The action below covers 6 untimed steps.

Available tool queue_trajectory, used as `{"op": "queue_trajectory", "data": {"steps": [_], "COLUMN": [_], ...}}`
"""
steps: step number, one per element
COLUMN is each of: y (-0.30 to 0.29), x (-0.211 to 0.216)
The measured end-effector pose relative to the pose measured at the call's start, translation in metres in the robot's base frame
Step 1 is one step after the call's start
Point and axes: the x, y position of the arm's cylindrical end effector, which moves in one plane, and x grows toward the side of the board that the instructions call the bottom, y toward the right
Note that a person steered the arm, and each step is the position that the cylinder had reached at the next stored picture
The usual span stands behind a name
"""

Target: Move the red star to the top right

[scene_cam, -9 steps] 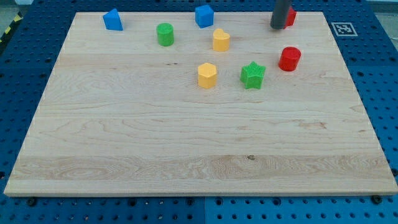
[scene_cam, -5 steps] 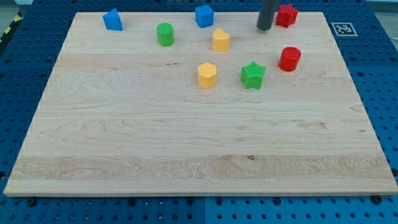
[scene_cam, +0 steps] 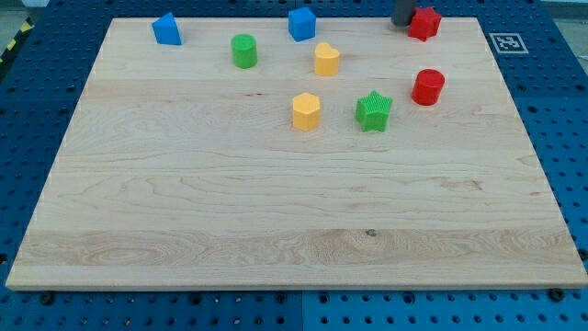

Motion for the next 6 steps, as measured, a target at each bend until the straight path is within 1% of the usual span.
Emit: {"op": "queue_trajectory", "data": {"steps": [2, 3, 5, 6], "y": [0.013, 0.032, 0.038, 0.021], "x": [0.006, 0.006, 0.009, 0.037]}}
